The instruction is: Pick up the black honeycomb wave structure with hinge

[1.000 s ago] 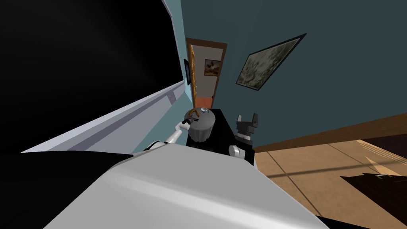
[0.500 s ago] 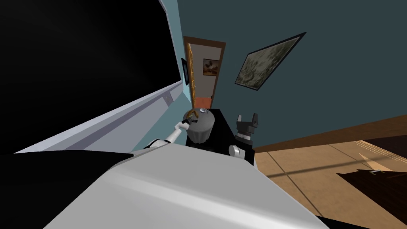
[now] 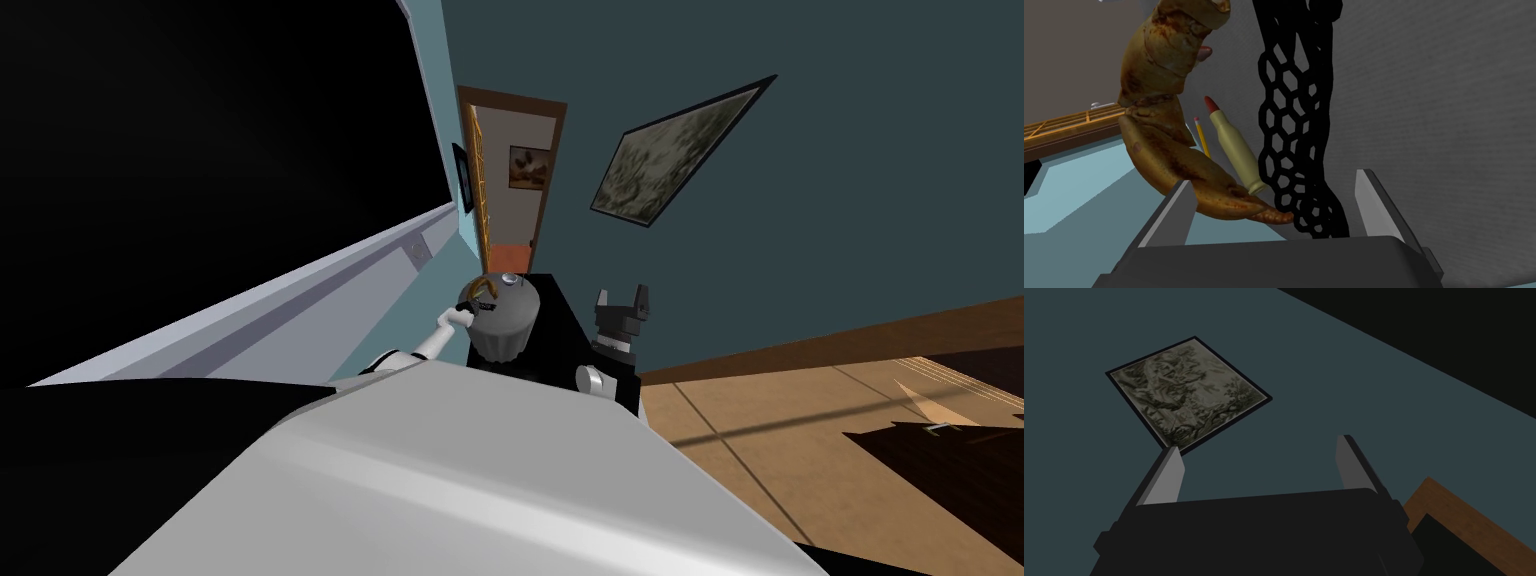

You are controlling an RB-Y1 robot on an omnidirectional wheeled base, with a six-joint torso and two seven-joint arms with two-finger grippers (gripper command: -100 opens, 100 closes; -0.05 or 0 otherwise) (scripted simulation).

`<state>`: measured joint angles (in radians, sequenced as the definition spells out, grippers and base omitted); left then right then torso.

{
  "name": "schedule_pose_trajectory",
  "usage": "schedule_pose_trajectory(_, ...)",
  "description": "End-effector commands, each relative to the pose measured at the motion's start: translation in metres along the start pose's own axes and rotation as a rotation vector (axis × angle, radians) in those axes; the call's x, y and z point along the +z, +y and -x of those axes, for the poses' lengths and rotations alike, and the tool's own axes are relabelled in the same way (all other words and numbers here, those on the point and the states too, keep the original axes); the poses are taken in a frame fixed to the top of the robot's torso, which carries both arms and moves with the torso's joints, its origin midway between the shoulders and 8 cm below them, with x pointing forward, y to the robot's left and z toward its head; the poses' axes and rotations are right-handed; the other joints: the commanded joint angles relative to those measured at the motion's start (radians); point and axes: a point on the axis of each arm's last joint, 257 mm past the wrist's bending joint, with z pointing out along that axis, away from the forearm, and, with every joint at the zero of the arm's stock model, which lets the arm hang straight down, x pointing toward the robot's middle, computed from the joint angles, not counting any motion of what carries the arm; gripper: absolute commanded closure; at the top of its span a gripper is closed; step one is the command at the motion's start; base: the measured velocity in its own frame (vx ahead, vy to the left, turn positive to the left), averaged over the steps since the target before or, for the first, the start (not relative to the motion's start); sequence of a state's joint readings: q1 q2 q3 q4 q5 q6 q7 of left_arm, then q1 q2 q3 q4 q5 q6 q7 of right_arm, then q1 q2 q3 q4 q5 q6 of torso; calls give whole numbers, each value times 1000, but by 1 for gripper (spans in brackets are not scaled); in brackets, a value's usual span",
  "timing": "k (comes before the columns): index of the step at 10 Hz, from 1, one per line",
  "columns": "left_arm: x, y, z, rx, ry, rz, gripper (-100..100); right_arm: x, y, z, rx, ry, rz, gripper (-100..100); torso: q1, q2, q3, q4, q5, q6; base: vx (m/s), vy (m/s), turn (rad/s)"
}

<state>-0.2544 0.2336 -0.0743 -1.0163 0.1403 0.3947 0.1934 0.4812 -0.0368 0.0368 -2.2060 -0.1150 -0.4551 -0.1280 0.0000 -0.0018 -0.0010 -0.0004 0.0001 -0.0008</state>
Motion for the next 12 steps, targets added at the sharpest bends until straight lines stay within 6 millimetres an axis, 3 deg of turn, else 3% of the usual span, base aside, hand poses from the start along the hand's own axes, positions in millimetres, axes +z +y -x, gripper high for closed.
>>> schedule_pose_trajectory(1, 2, 9, 0, -1, -1, -2, -100, 0, 0, 0, 0, 0, 0, 0, 0, 0, 0, 0, 0, 0, 68, 17, -17)
schedule_pose_trajectory(3, 1, 11, 0, -2, -1, 0, -100, 0, 0, 0, 0, 0, 0, 0, -1, -2, -1, -1, 0, 0, 25, -9, 29)
schedule_pose_trajectory(4, 1, 11, 0, -1, -1, -2, 100, 0, 0, 0, 0, 0, 0, 0, -1, 0, 0, 0, 0, 0, 0, 0, 0)
schedule_pose_trajectory(8, 1, 11, 0, -1, -2, -2, 100, 0, 0, 0, 0, 0, 0, 0, 0, 2, 1, 0, 0, 0, 0, 0, 0)
schedule_pose_trajectory(9, 1, 11, 0, -1, -2, -1, 0, 0, 0, 0, 0, 0, 0, 0, 0, 2, 1, 1, 0, 0, 0, 0, 0)
schedule_pose_trajectory(10, 0, 1, 0, 0, 0, 0, 100, 0, 0, 0, 0, 0, 0, 0, 0, 2, 1, 1, 0, 0, -33, 7, -34)
schedule_pose_trajectory(11, 1, 7, 0, 0, -1, -2, 100, 0, 0, 0, 0, 0, 0, 0, 0, 4, 2, 1, 0, 0, -19, 6, -14)
schedule_pose_trajectory(12, 1, 6, 0, 0, -1, -1, 0, 0, 0, 0, 0, 0, 0, 0, 0, 4, 2, 1, 0, 0, 0, 0, 0)
